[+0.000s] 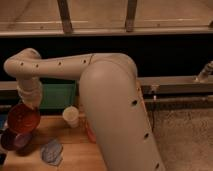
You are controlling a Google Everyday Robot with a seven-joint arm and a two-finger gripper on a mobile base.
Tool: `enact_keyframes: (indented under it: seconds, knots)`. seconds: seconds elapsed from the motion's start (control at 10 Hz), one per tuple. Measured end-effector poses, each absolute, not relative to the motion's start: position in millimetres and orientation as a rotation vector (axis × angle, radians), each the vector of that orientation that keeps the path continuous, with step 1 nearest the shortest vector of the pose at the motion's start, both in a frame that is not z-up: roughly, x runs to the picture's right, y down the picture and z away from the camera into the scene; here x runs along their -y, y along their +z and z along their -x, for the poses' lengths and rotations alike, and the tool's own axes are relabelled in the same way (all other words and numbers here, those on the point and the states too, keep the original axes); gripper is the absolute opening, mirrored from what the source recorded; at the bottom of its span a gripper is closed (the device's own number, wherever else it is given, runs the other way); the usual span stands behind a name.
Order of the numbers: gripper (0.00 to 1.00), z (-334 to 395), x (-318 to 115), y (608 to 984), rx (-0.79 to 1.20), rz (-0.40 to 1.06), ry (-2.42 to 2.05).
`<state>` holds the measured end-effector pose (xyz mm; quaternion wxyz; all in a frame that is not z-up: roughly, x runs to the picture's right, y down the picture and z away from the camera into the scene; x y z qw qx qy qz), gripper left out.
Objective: Stack bowls on top of each other
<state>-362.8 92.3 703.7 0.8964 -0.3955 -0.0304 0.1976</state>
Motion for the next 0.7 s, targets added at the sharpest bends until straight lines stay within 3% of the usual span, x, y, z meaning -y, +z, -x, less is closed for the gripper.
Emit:
enact_keyframes:
  seconds: [0.7]
  knots:
    - [0.0, 394, -120, 712, 0.051, 0.871, 0.29]
